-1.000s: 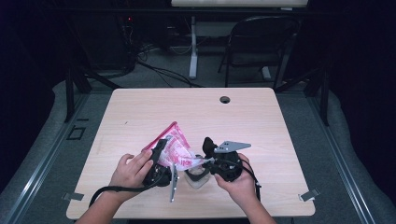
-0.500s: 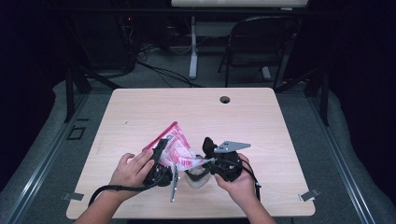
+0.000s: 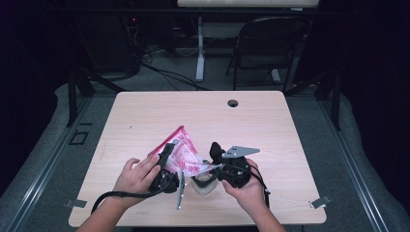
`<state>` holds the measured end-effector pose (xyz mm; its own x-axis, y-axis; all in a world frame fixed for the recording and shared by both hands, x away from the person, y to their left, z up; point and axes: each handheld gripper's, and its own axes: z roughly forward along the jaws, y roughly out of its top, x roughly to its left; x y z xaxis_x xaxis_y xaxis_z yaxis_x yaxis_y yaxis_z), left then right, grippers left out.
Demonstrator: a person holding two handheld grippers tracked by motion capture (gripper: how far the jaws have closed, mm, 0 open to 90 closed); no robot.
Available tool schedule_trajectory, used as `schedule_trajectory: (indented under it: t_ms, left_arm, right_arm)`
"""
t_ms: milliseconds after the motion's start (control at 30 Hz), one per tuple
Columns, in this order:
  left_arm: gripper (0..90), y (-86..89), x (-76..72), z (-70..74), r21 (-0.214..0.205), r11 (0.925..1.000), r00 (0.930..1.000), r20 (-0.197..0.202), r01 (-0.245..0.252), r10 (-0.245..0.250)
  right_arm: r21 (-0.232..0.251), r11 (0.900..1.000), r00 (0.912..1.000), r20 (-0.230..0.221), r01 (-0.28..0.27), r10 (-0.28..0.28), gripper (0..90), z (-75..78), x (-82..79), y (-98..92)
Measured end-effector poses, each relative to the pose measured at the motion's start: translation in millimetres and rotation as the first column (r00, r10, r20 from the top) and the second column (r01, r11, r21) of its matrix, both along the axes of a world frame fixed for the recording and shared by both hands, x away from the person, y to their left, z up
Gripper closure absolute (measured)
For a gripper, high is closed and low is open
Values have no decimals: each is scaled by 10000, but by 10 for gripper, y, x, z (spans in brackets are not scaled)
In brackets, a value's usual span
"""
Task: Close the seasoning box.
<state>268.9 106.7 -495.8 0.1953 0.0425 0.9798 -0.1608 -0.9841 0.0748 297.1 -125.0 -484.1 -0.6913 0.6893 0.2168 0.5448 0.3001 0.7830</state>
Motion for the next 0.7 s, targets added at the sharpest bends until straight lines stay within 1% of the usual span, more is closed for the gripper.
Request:
schedule_trajectory:
  t_ms: [200,533,700]
  left_arm:
    - [654,-7,0,8,73,9999,9999,150,80,-82]
    - [655,-10,-2,12,85,9999,9998,189,109,-111]
    - [654,-12,-1,14,84,9999,9999,115,94,-95]
  right_arm:
    - [2,10000,10000,-10,1,-1,871,-3,3,0]
    - [31,10000,10000,-36,46,-46,869,-12,5,5]
    - [13,10000,10000,-13,52,-52,868,-14,7,6]
